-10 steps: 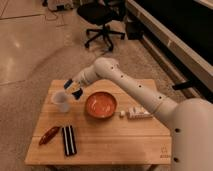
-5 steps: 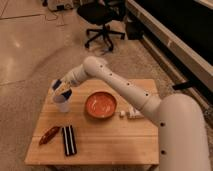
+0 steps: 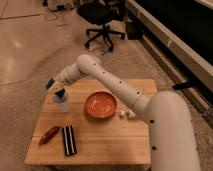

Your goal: Place the white sponge in the ceramic cup

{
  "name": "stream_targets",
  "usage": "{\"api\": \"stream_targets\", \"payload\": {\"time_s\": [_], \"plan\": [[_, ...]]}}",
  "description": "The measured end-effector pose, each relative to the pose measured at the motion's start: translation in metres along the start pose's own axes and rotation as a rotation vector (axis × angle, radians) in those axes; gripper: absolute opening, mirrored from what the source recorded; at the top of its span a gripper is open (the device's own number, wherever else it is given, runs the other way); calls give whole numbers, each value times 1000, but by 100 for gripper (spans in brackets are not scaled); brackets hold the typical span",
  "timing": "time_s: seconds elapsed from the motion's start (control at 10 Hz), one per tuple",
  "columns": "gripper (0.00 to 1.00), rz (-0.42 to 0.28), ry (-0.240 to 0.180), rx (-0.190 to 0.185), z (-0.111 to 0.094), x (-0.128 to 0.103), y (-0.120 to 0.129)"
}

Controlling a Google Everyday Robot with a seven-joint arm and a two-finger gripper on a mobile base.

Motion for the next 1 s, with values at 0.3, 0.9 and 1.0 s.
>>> {"api": "stream_targets", "payload": {"time_s": [0.3, 0.9, 1.0], "plan": [[64, 8, -8, -9, 7, 6, -5], [66, 8, -8, -9, 6, 6, -5], [66, 8, -7, -9, 6, 6, -5]]}}
